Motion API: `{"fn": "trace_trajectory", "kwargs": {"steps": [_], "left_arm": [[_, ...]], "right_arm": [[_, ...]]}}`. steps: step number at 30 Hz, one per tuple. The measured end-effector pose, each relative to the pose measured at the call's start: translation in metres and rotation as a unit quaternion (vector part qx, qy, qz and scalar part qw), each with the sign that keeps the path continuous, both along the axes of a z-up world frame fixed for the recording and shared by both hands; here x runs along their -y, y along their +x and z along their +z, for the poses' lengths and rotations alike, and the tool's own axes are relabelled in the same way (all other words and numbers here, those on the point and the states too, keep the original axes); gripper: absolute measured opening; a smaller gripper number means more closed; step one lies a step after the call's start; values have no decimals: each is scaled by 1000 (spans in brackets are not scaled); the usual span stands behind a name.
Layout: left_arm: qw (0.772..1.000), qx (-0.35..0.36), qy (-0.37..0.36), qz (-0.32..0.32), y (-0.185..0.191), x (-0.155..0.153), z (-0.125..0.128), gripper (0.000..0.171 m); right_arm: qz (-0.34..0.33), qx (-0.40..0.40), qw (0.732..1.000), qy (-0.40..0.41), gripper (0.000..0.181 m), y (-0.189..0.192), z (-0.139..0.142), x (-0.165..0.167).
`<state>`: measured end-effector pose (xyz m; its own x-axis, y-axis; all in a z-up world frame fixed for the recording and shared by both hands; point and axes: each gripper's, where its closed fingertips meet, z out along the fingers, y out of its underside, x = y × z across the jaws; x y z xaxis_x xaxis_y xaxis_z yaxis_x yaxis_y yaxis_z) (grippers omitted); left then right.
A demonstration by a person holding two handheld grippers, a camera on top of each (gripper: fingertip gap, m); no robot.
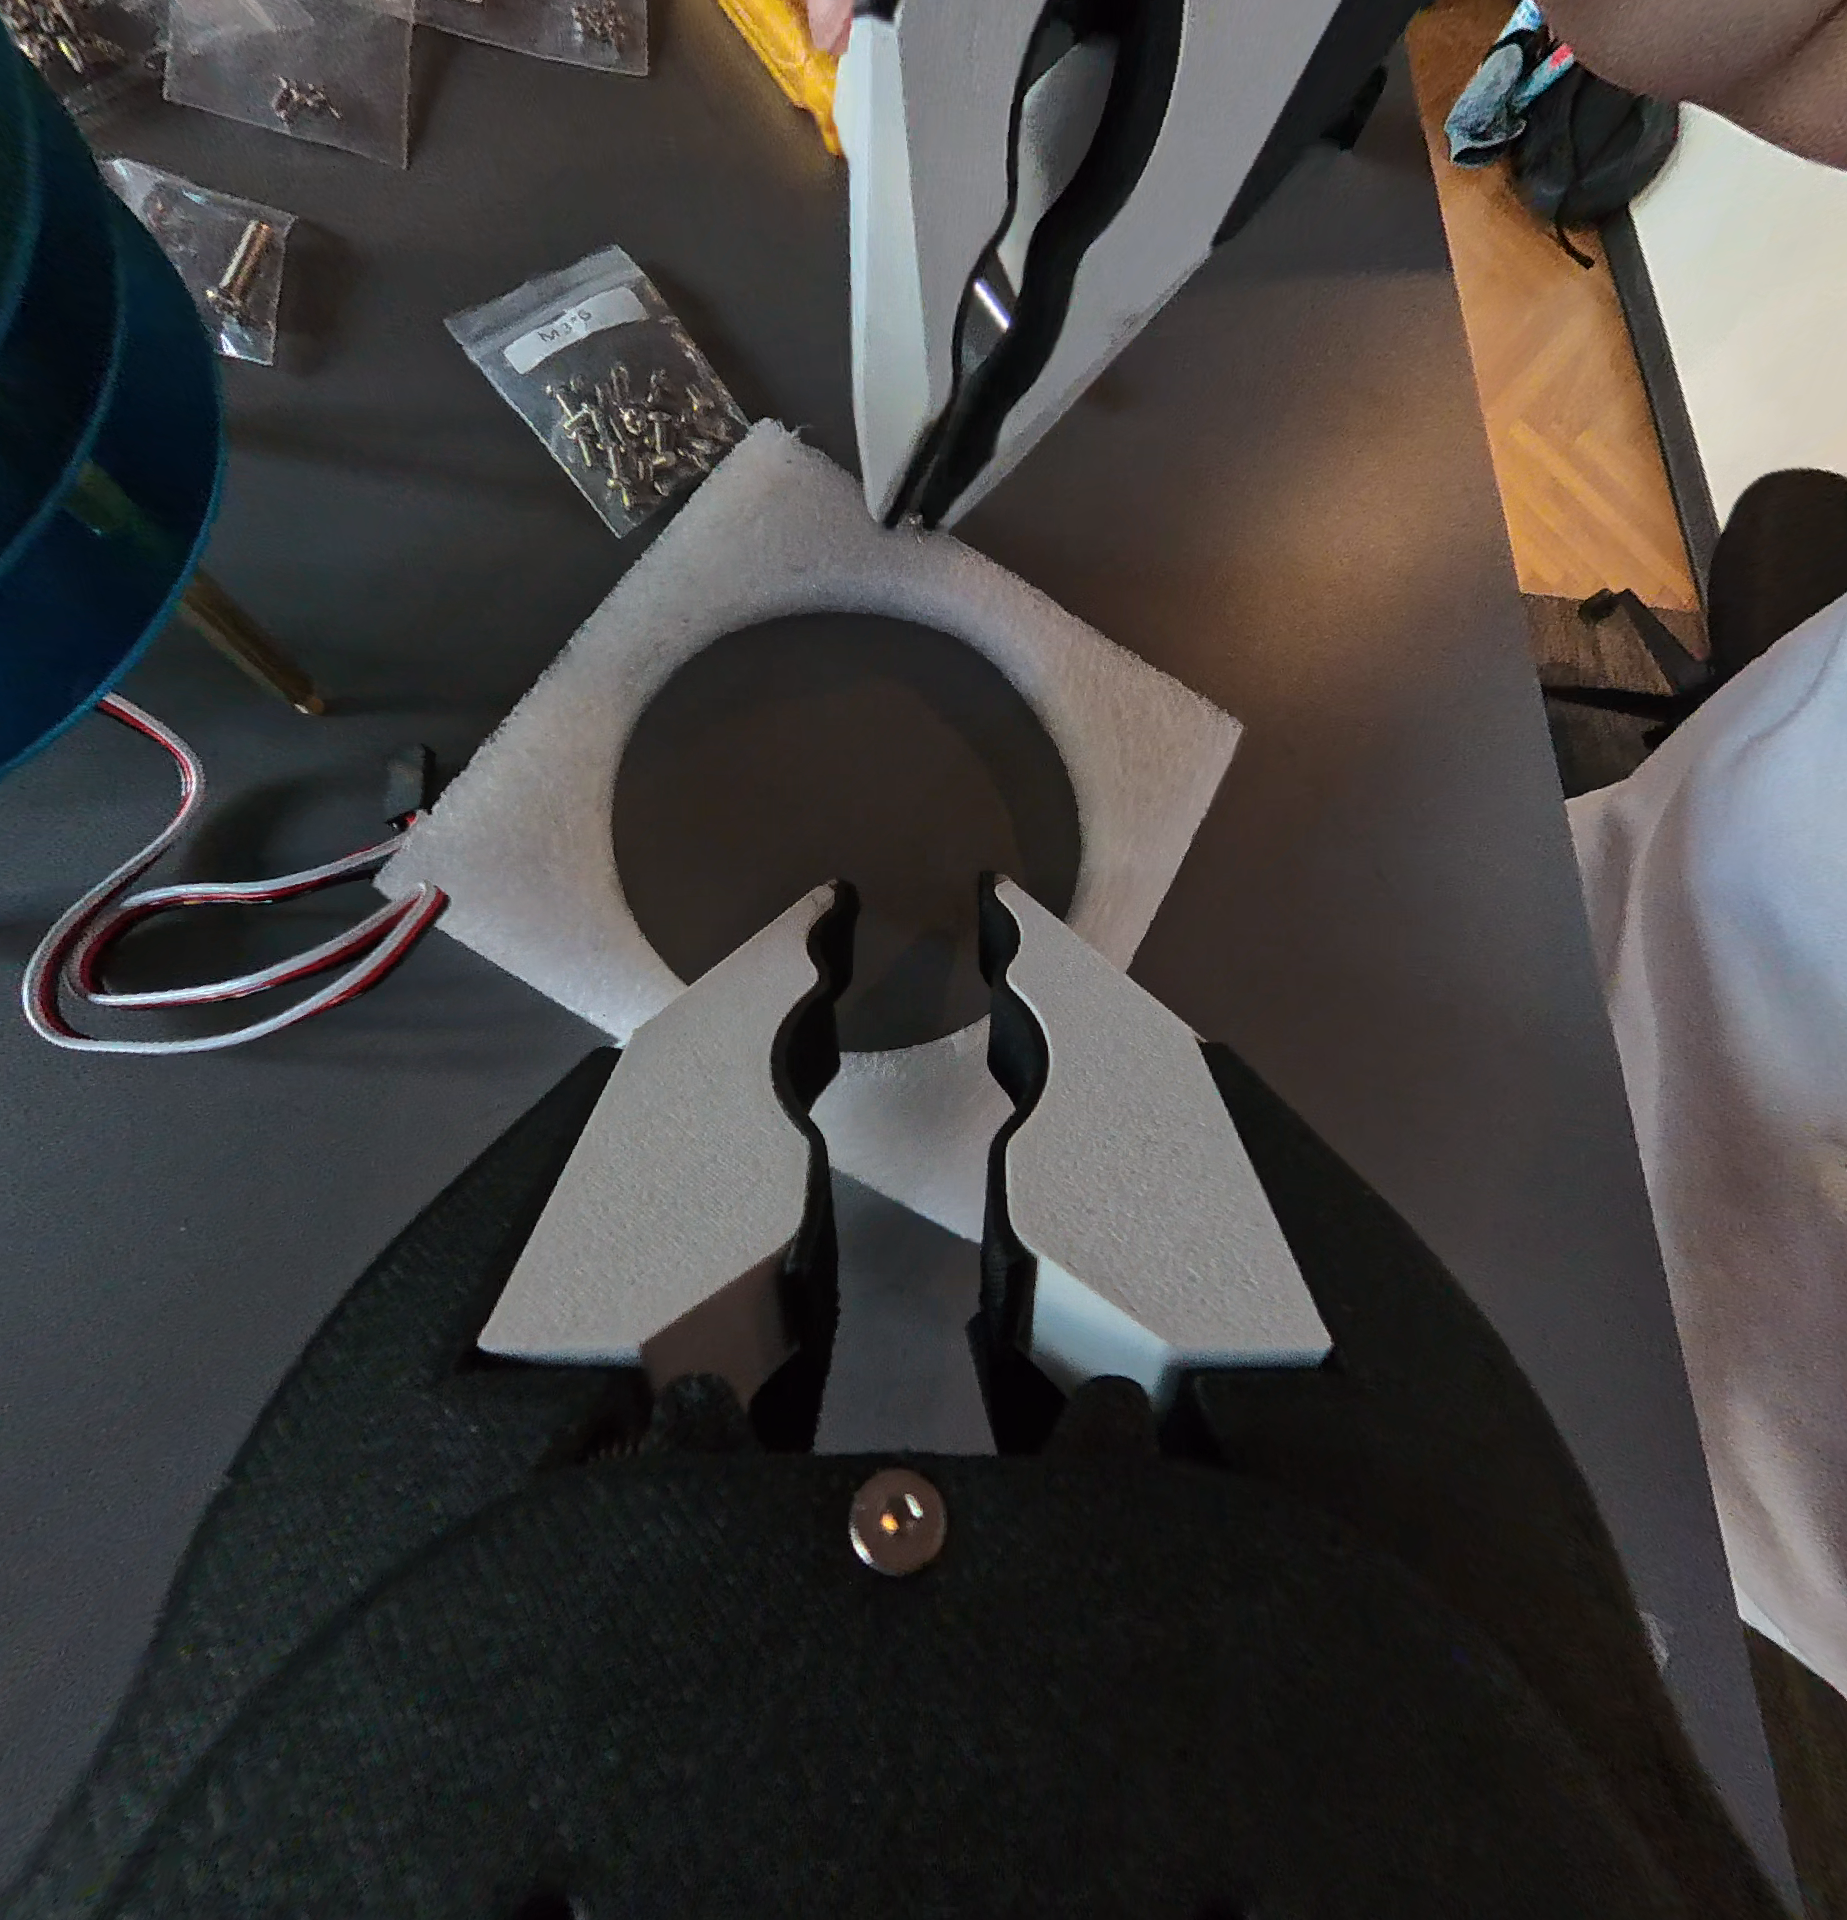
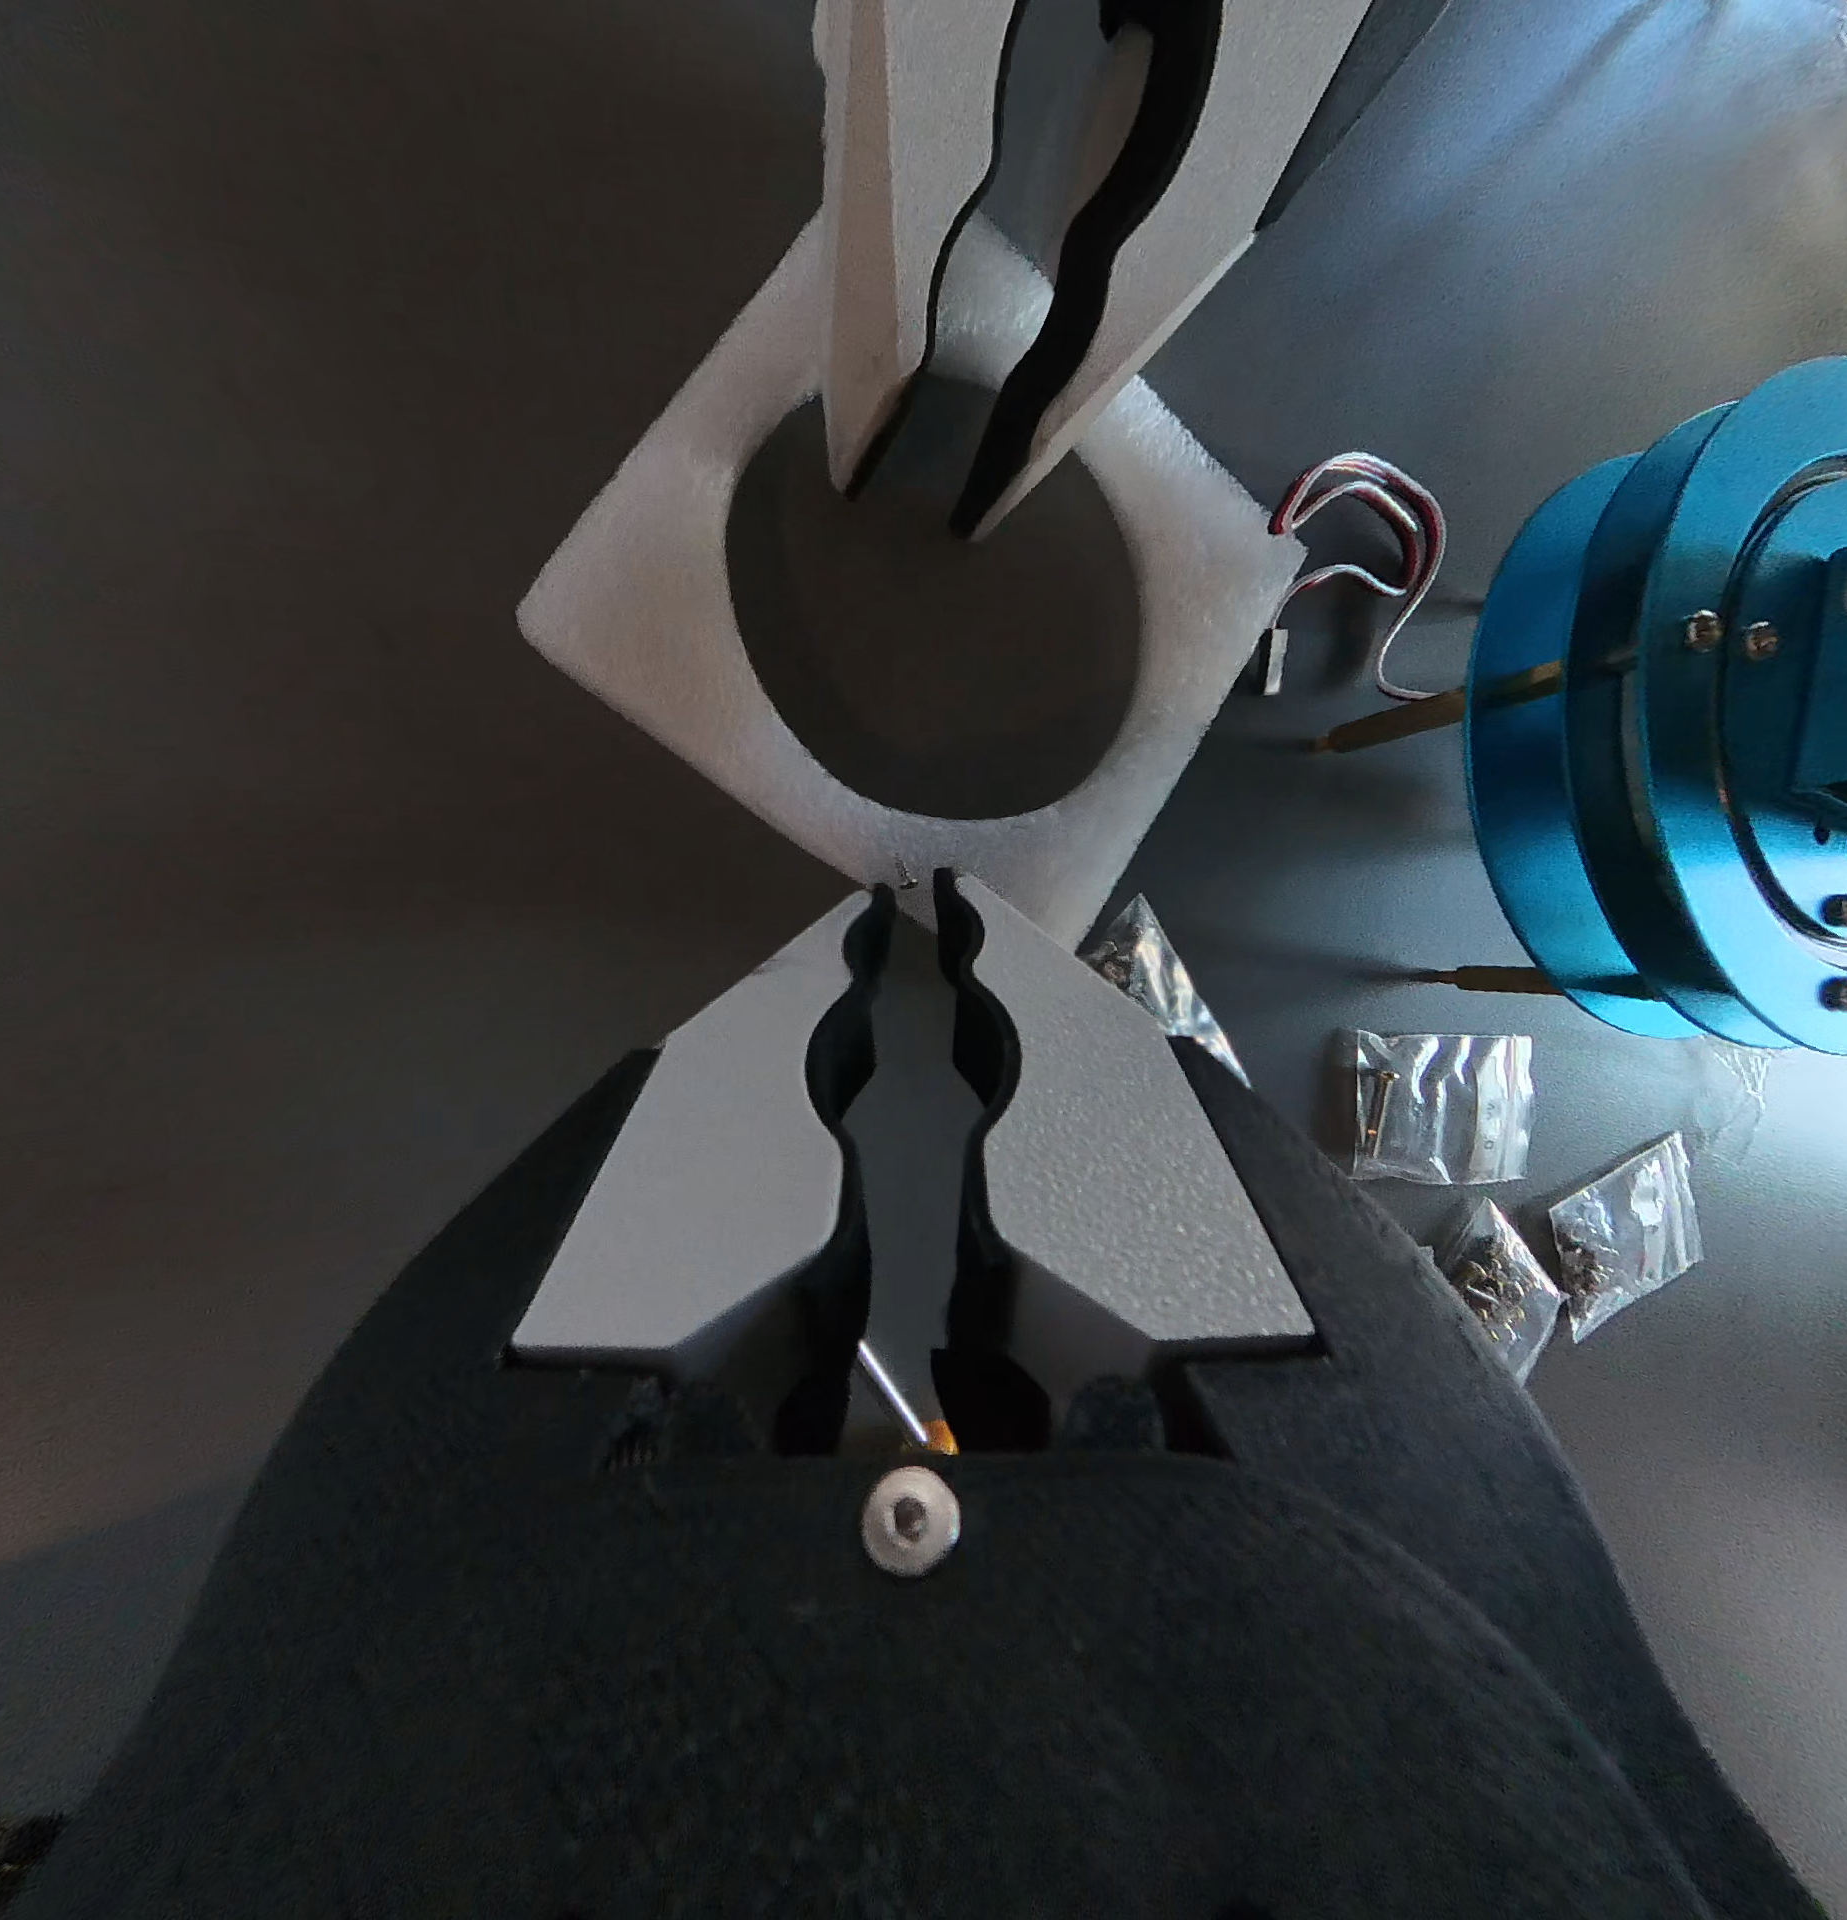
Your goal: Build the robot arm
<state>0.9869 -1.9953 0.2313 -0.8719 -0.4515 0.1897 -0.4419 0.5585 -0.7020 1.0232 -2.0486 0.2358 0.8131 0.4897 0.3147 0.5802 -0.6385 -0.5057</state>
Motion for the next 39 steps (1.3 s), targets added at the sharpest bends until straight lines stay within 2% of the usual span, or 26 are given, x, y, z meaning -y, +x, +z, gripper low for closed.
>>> {"fn": "trace_trajectory", "kwargs": {"steps": [2,8,10,12,17,24,31,37,39], "left_arm": [[1000,-2,-2,1,0,0,0,21],[1000,-14,-16,5,1,-1,1,20],[1000,-22,-21,5,0,-1,1,19],[999,-30,-24,5,-1,0,1,19],[999,-27,-22,4,-2,0,0,18],[999,-27,-21,3,-2,1,0,17],[1000,-25,-17,2,-3,1,0,17],[999,-32,-13,1,-6,1,0,18],[999,-43,-11,-1,-9,0,0,17]], "right_arm": [[3,-10,1000,2,2,-2,0,1],[-10,-37,999,10,1,-7,4,12],[-17,-47,999,10,3,-8,4,15],[-29,-61,998,18,13,-8,5,16],[-62,-128,989,42,13,-11,17,15],[-89,-169,981,38,7,-13,8,8],[-100,-163,981,28,2,-10,3,11],[-132,-127,983,16,2,7,6,31],[-145,-120,982,-18,2,13,-1,38]]}}
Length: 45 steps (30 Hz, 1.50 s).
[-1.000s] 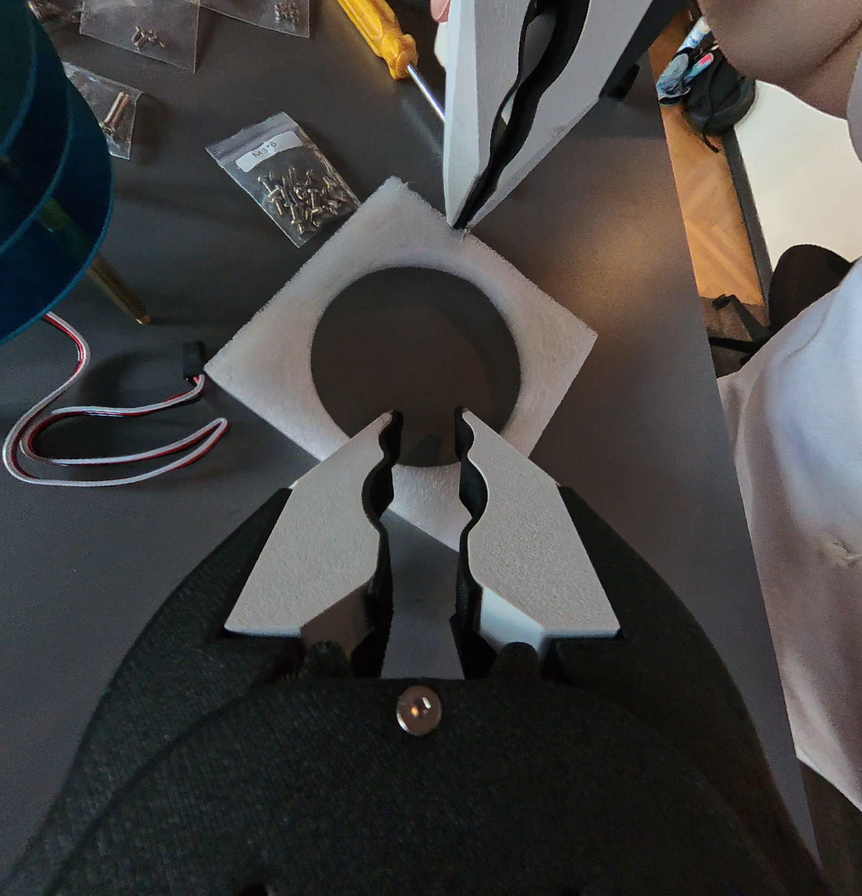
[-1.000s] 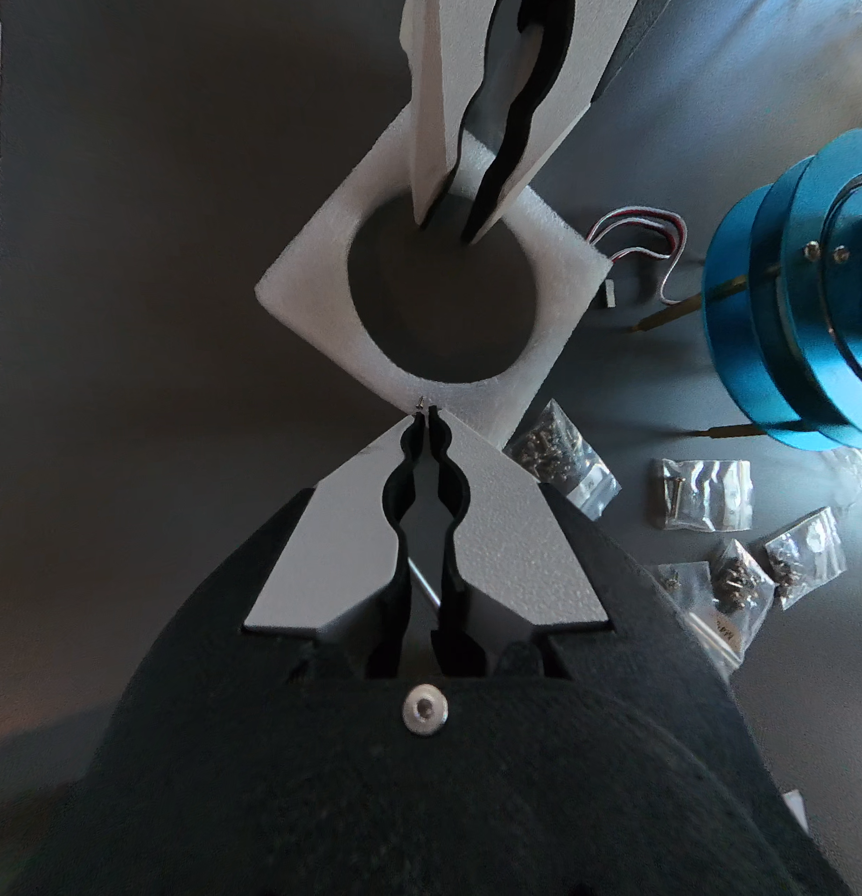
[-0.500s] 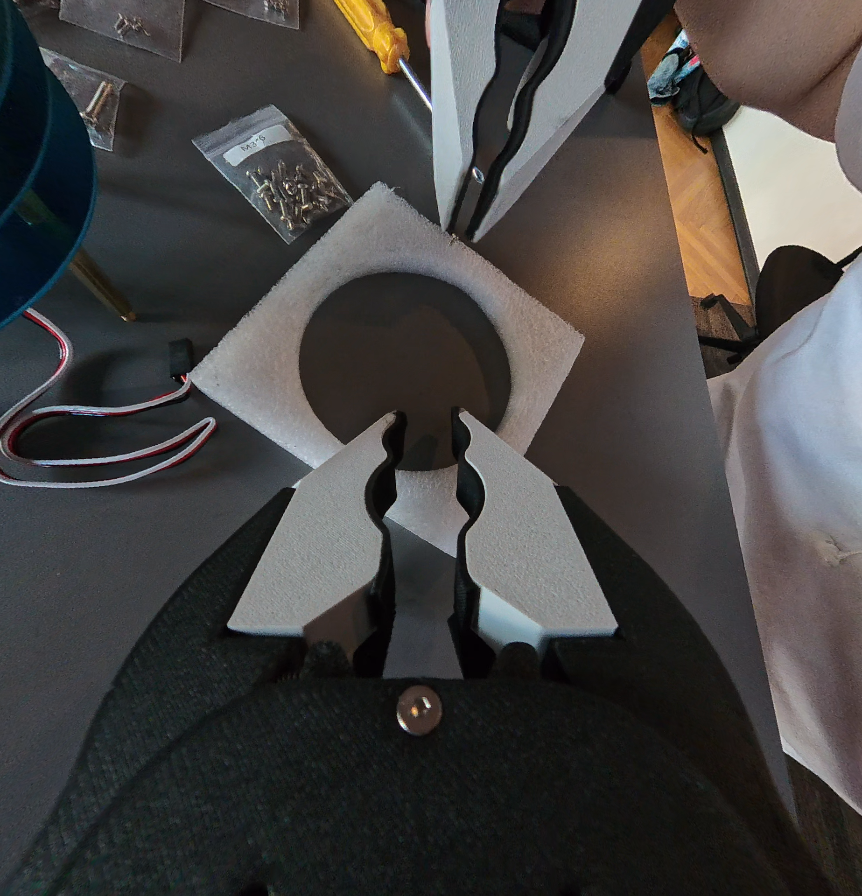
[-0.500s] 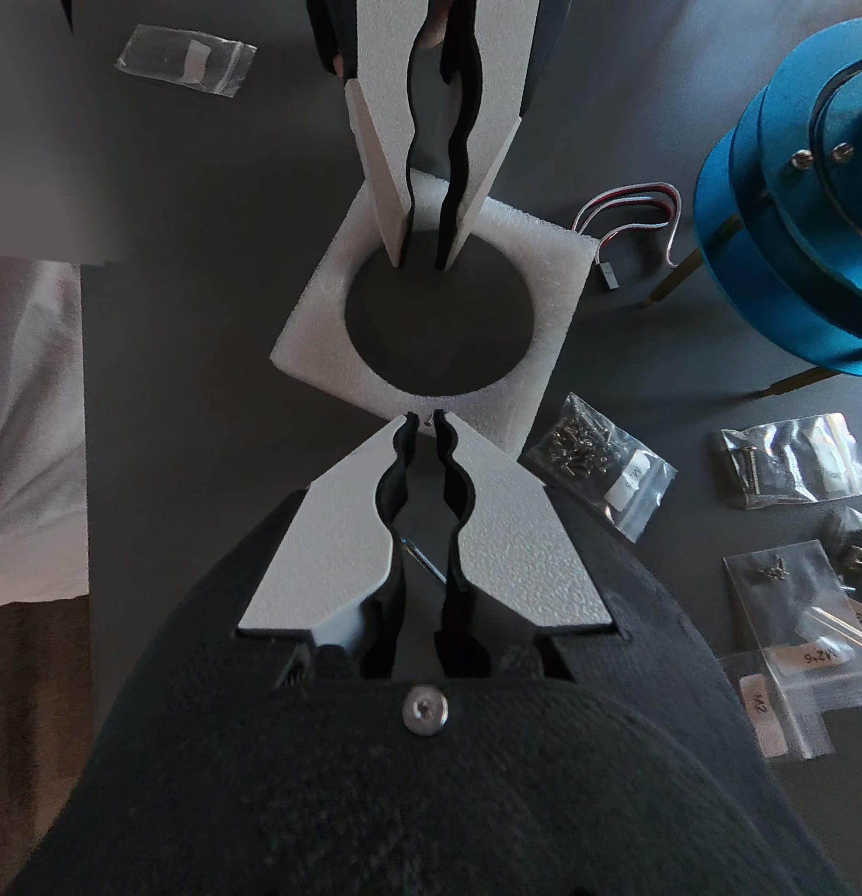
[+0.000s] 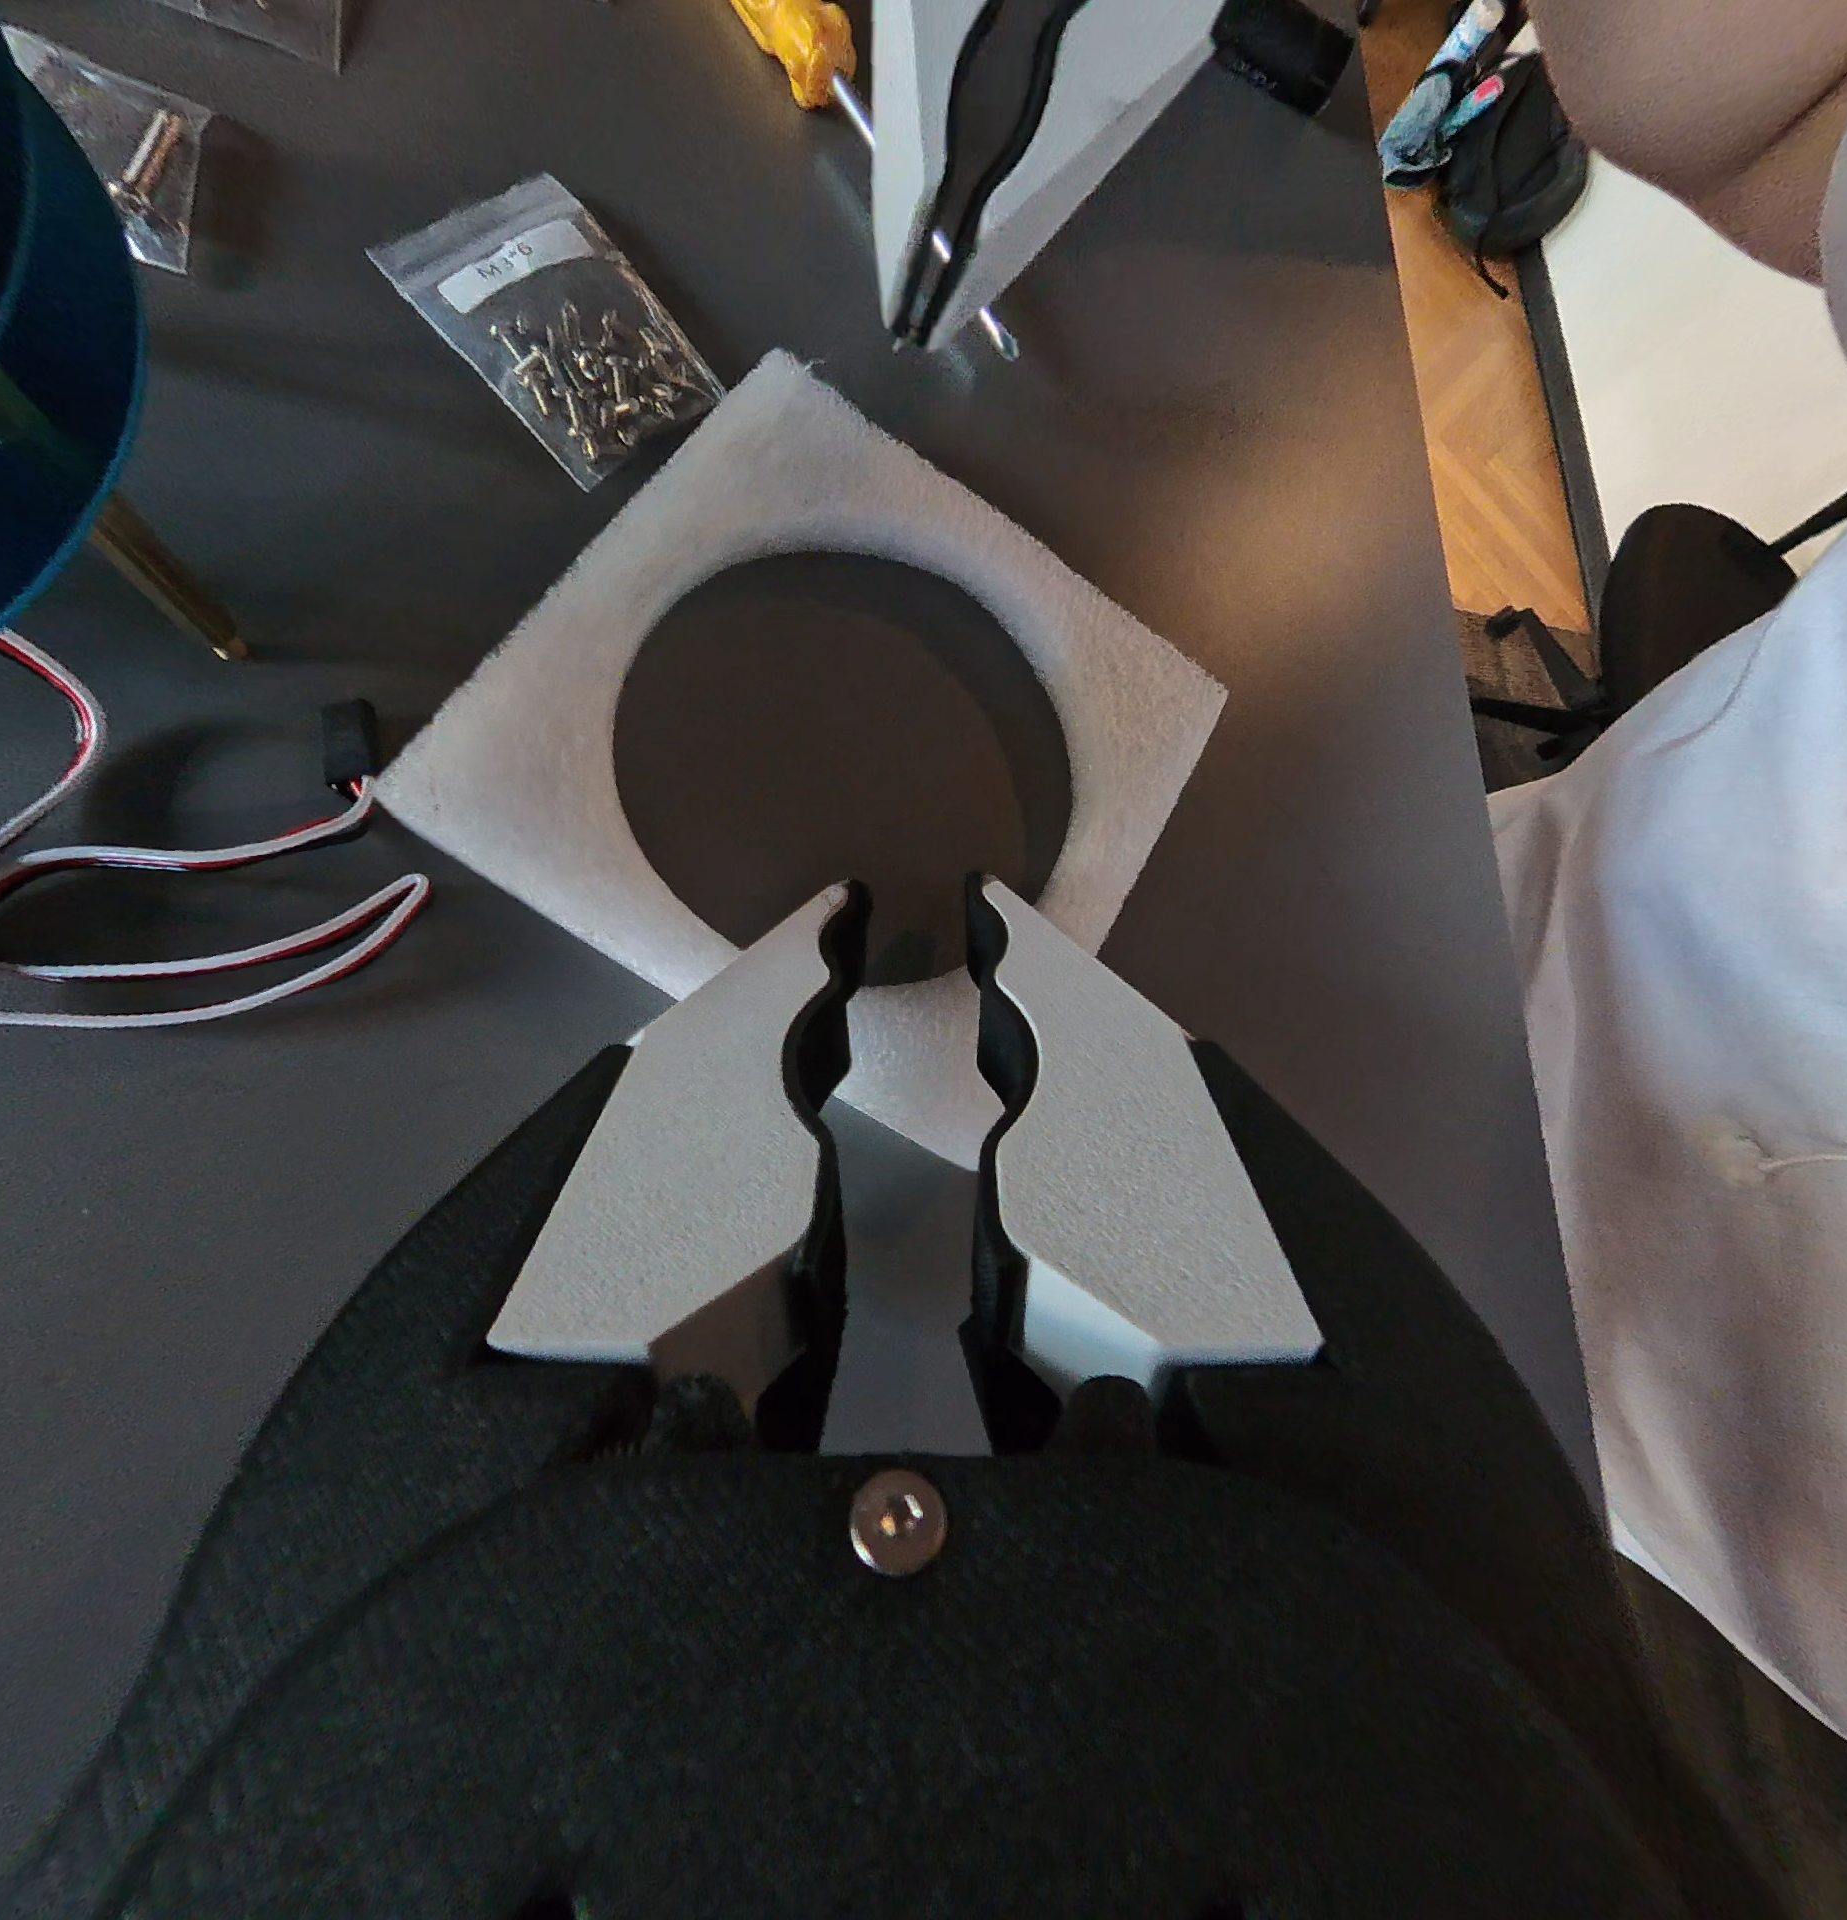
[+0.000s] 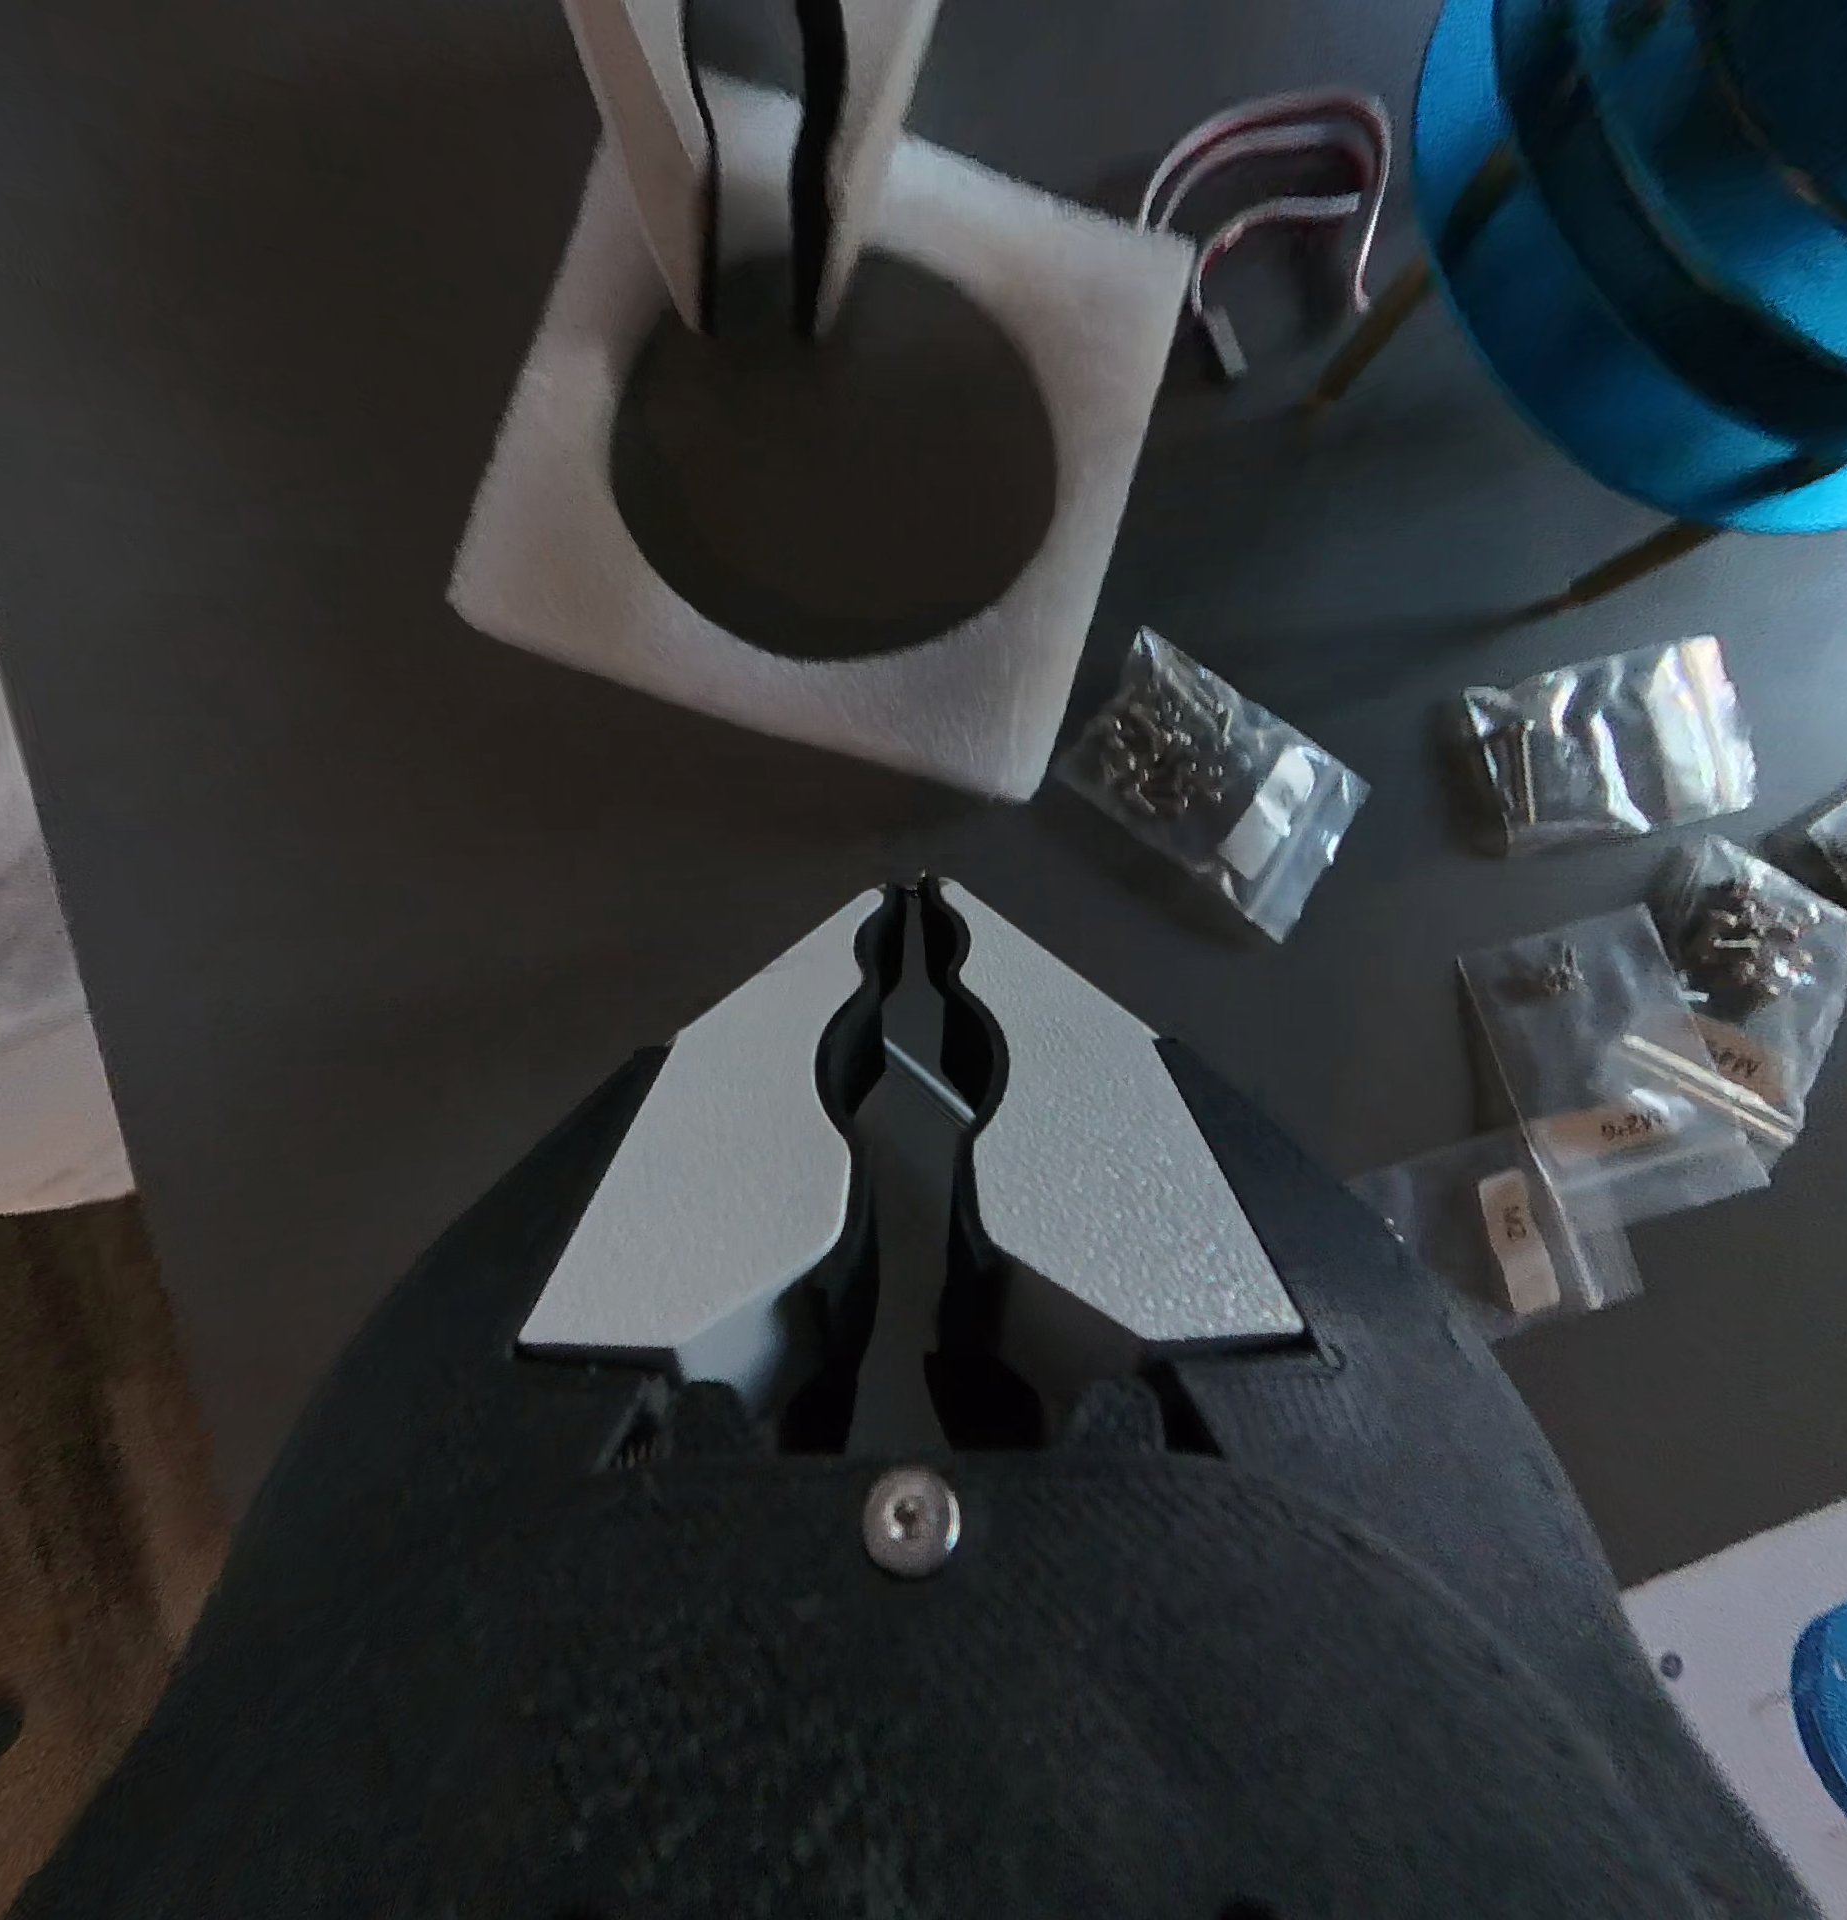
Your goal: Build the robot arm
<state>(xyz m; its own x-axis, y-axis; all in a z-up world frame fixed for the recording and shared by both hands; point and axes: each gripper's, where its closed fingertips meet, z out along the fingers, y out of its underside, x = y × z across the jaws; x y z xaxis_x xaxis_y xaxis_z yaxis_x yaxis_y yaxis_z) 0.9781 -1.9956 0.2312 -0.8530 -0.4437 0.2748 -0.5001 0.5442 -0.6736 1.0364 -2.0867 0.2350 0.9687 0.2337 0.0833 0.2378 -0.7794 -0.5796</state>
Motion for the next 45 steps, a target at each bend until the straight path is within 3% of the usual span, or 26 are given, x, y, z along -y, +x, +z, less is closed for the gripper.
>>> {"fn": "trace_trajectory", "kwargs": {"steps": [4,9,14,18,23,27,31,36,38,39,42,43,45], "left_arm": [[1000,-13,11,-7,-6,-2,0,19],[1000,19,15,-14,-6,1,11,24],[993,110,-35,25,7,-12,60,25],[962,239,-86,102,35,-49,105,47],[941,306,-30,141,66,-87,103,51],[895,408,137,117,95,-101,90,57],[806,522,278,14,116,-85,93,74],[723,588,347,-102,137,-71,84,88],[685,622,352,-139,142,-68,83,84],[677,629,351,-152,144,-67,82,81],[687,629,314,-181,144,-67,81,79],[705,617,296,-186,142,-67,80,81],[760,577,235,-185,131,-65,81,89]], "right_arm": [[-8,-15,998,-58,10,3,-10,4],[-20,-26,998,-48,14,4,1,10],[-64,-18,995,76,17,5,45,19],[-84,-6,971,224,25,3,74,16],[-55,104,969,218,42,24,73,0],[-12,238,953,187,44,63,68,-23],[35,324,929,174,59,81,59,-55],[67,468,867,159,68,85,57,-88],[69,517,843,134,75,93,51,-96],[63,519,843,127,76,95,46,-99],[30,519,849,101,71,104,34,-102],[21,532,841,94,68,107,36,-102],[4,527,845,90,64,109,36,-103]]}}
